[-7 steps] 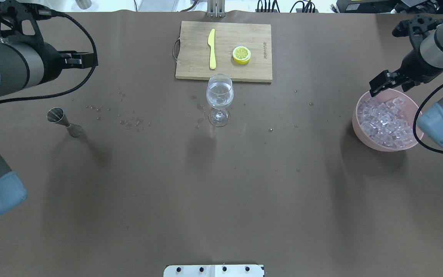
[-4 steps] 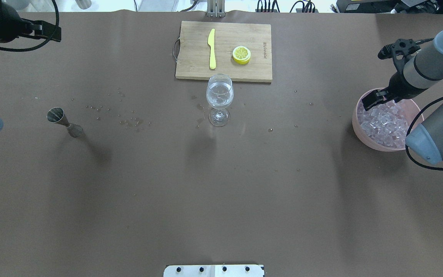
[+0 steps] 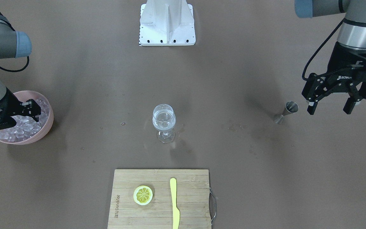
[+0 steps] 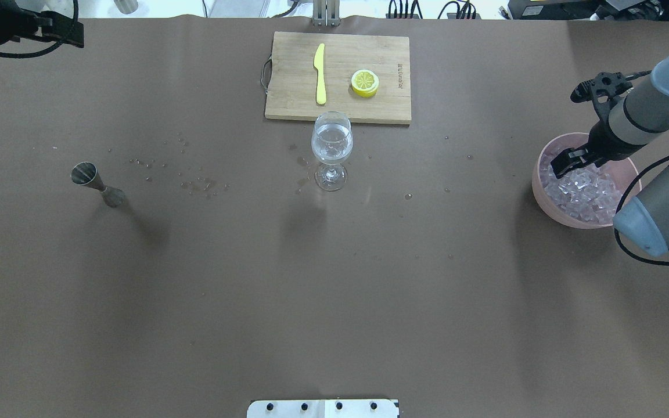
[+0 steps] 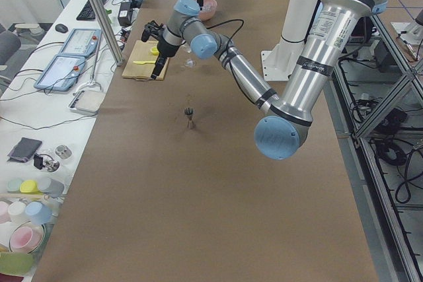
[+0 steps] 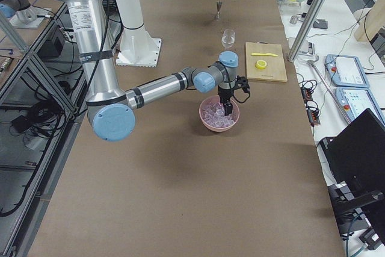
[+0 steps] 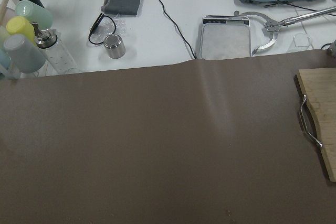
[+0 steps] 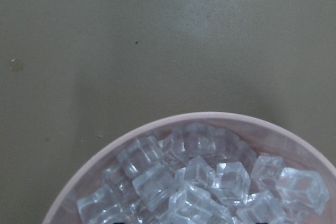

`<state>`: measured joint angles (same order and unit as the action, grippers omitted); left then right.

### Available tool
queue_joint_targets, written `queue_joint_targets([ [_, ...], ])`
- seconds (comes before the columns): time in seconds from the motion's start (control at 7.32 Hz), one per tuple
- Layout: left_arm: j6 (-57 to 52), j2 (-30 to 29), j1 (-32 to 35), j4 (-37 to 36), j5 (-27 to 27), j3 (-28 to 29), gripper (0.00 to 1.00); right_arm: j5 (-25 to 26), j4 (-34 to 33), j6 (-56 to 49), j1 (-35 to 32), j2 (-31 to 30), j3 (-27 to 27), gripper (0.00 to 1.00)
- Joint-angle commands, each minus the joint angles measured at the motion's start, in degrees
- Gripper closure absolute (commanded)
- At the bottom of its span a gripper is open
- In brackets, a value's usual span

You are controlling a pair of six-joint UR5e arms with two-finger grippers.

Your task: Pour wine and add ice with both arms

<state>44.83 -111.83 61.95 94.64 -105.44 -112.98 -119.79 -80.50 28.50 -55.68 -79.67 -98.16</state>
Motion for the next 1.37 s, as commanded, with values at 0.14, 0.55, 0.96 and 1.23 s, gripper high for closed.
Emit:
queue_joint_targets([
  [0.14,0.0,-0.2,0.3,-0.1,0.0,0.0,0.02,-1.3,-1.3,-0.1,0.2,-0.9,-0.6,0.44],
  [0.55,0.0,-0.2,0.5,0.0,-0.1,0.0,0.02,-1.4,-1.3,-0.3,0.3,-1.2,-0.5,0.77],
  [0.96,0.0,-0.3,0.5,0.0,-0.1,0.0,0.02,-3.7,-1.9,-1.1,-2.6,-0.1,-1.2,1.0],
  [1.23,0.0,-0.3,1.1,-0.2,-0.5,0.0,0.02,-9.8,-4.0,-1.0,-6.0,3.1,-5.5,1.0],
])
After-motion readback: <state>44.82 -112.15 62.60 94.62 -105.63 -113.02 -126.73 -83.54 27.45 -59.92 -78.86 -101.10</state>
